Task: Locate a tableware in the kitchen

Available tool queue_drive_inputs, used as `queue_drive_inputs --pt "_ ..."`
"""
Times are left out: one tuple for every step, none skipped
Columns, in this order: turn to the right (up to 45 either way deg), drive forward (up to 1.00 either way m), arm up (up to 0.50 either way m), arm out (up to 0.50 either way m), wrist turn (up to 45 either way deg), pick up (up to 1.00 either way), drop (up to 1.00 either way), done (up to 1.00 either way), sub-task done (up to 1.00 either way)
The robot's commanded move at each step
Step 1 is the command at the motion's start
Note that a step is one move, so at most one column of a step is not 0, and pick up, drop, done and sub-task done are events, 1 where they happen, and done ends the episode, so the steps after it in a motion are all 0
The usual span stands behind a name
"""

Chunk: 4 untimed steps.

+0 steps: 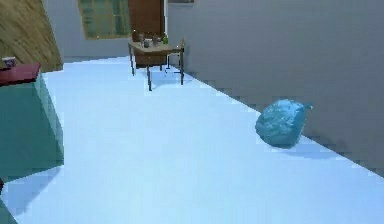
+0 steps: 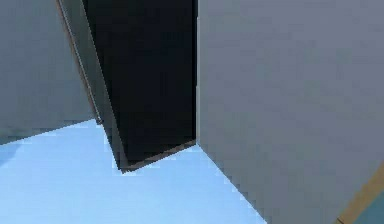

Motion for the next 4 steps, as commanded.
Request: queue_drive_inputs --pt "-15.0 0.0 0.0 0.0 0.0 0.0 0.0 0.0 0.0" --pt "0.0 1.0 0.0 0.0 0.0 0.0 0.0 0.0 0.0" --pt "0.0 1.0 0.0 0.0 0.0 0.0 0.0 0.0 0.0" --pt "-3.0 0.0 0.0 0.0 0.0 0.0 0.0 0.0 0.0"
